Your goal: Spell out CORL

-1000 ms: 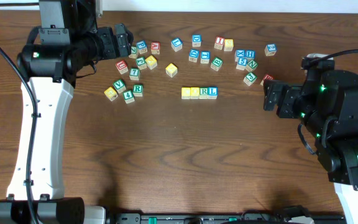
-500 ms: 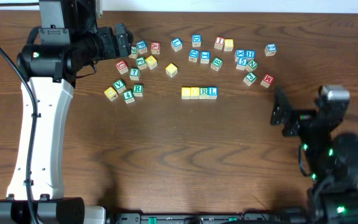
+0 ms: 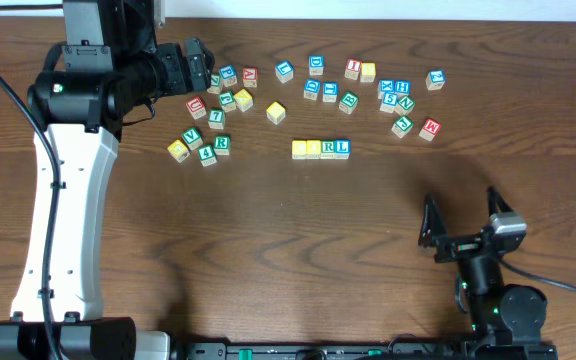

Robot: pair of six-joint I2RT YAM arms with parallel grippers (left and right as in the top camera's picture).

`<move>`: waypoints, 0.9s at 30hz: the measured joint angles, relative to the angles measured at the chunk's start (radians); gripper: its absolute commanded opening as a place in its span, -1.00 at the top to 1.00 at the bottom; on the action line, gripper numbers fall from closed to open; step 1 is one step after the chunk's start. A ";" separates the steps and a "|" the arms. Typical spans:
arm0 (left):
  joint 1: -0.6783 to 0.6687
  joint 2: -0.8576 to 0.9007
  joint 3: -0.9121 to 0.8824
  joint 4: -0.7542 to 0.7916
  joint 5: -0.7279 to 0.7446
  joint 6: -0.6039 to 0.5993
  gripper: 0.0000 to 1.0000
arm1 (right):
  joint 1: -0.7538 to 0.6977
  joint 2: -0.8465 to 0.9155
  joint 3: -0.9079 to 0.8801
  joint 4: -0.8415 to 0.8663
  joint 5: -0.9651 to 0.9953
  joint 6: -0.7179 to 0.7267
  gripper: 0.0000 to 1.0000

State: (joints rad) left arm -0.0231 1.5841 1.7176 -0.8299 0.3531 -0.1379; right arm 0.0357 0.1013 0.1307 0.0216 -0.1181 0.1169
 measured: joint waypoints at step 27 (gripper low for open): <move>0.000 0.000 0.000 0.000 0.000 0.000 -0.96 | -0.015 -0.089 -0.123 -0.080 -0.050 0.000 -0.99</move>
State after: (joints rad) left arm -0.0231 1.5841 1.7176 -0.8299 0.3531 -0.1379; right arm 0.0208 0.0124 0.0074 -0.0582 -0.1684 0.1169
